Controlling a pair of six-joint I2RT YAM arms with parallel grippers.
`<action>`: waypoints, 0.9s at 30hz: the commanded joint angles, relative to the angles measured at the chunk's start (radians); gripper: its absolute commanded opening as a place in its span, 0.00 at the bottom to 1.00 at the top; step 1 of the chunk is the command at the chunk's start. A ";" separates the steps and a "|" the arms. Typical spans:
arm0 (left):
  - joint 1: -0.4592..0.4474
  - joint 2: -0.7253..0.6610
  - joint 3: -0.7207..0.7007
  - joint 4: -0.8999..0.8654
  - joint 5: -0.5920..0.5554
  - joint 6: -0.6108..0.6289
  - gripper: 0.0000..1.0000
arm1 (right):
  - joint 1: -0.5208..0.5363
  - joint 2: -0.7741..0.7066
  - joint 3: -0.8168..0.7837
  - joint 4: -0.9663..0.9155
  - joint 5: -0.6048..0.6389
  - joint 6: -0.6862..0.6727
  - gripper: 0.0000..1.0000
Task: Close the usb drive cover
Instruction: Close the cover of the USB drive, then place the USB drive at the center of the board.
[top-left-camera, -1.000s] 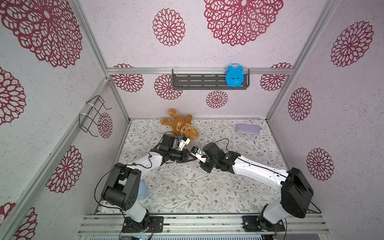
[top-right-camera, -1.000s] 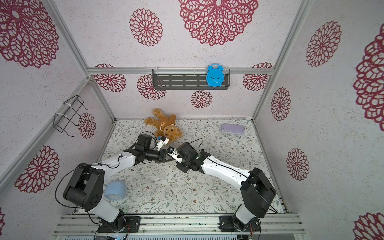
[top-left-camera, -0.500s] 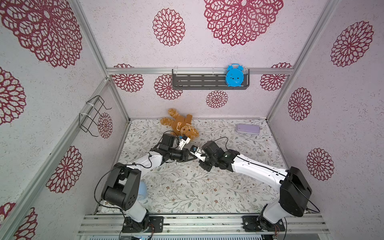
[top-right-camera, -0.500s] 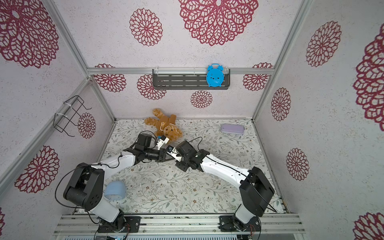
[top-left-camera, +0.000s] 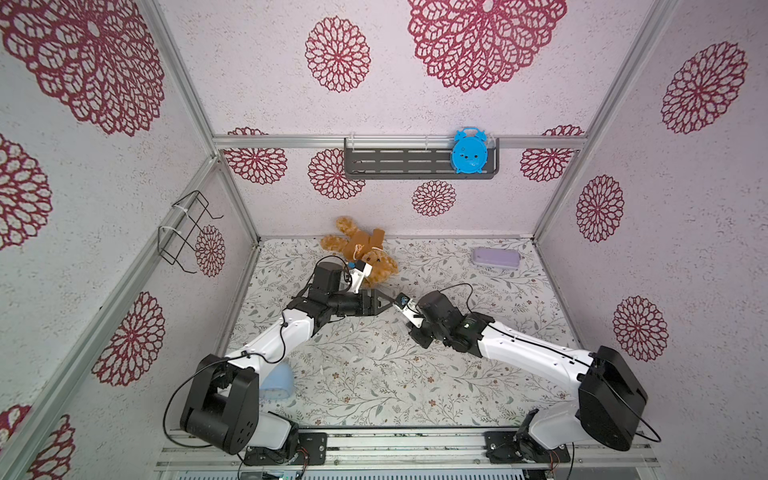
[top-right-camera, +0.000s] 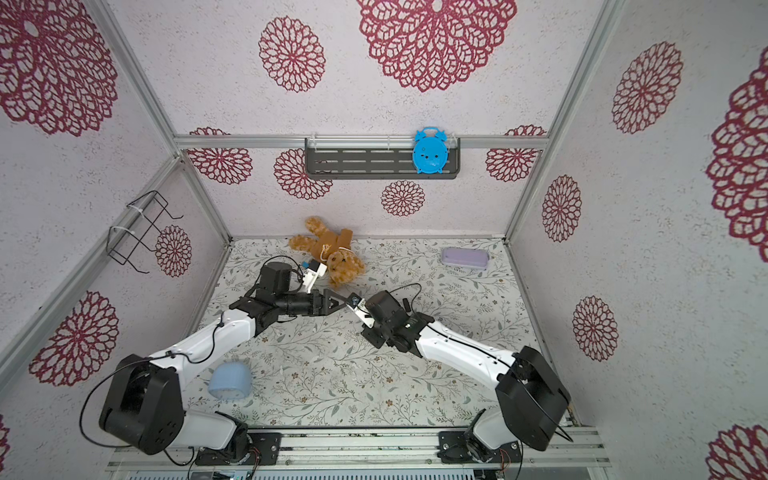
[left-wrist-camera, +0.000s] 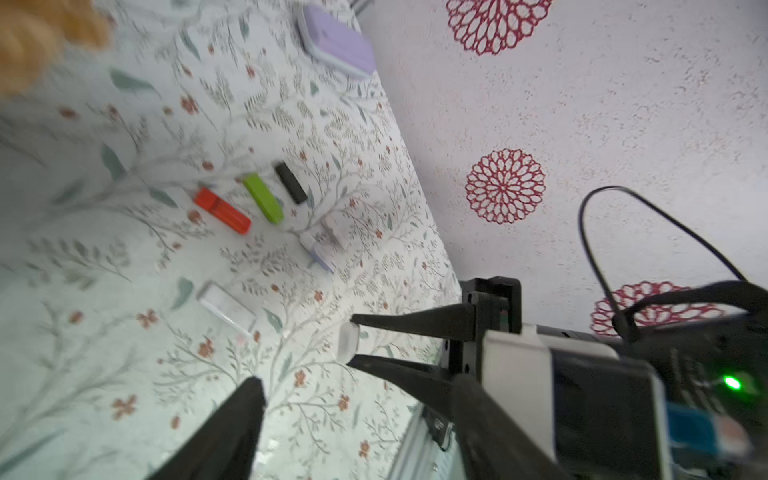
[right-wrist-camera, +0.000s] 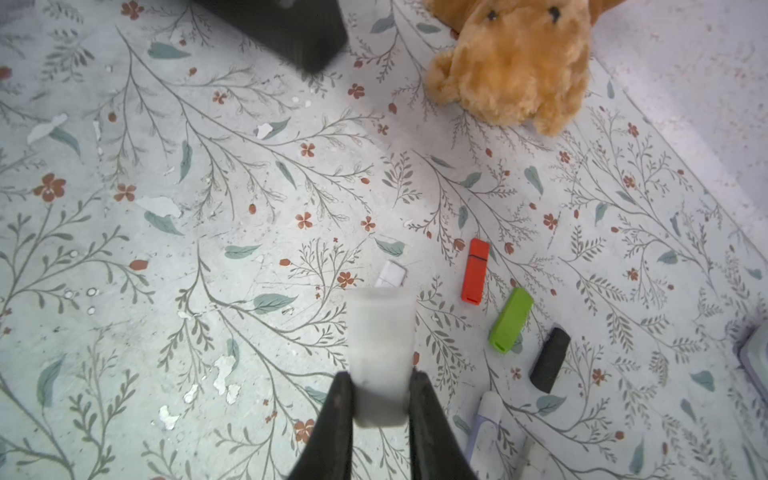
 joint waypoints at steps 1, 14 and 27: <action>0.010 -0.073 -0.047 0.013 -0.193 0.016 0.92 | -0.030 -0.015 -0.070 0.021 0.013 0.169 0.17; 0.014 -0.390 -0.258 0.054 -0.814 0.071 0.97 | -0.069 0.221 -0.008 -0.179 0.006 0.361 0.19; 0.034 -0.386 -0.271 0.061 -1.155 0.219 0.97 | -0.069 0.219 0.036 -0.211 0.019 0.346 0.44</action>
